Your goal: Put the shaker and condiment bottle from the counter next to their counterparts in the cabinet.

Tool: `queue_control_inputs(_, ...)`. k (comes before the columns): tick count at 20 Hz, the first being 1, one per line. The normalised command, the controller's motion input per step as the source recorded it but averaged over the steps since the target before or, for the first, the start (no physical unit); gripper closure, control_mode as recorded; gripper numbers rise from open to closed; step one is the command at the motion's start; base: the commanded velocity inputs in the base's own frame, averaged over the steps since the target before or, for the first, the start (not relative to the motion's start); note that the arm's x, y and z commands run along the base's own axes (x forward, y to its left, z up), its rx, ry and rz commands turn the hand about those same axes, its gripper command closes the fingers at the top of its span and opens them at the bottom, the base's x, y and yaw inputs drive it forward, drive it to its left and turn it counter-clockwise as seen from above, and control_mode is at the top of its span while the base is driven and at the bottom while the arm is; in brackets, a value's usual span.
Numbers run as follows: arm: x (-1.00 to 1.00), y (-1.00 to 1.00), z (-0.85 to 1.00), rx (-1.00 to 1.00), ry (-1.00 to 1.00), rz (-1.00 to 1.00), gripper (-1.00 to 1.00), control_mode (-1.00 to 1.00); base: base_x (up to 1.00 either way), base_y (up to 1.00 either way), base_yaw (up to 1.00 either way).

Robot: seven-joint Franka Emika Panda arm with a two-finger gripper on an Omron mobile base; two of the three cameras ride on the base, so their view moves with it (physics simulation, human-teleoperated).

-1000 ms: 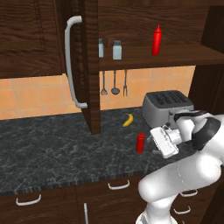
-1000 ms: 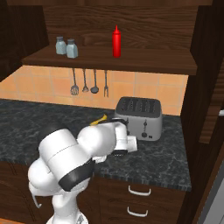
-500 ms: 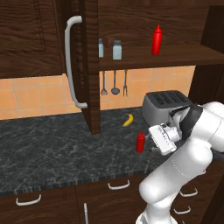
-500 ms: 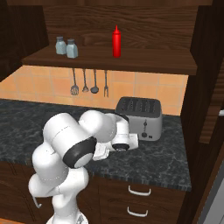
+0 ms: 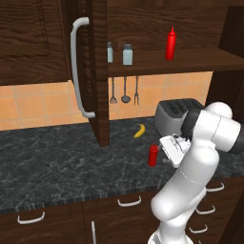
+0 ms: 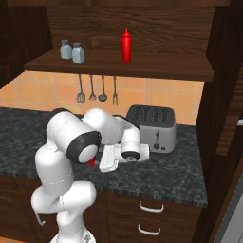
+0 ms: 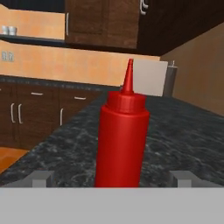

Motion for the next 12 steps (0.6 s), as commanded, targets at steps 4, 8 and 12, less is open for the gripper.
queue_control_inputs(4, 0.00, 0.16, 0.00, 0.00, 0.00, -0.04, -1.00, -1.00, 0.00, 0.00, 0.00)
queue_control_inputs(8, 0.00, 0.23, 0.00, 0.00, 0.00, -0.04, -1.00, -1.00, 0.00, 0.00, 0.00)
queue_control_inputs(12, 0.00, 0.28, 0.00, 0.00, 0.00, -0.05, -1.00, -1.00, 0.00, 0.00, 0.00)
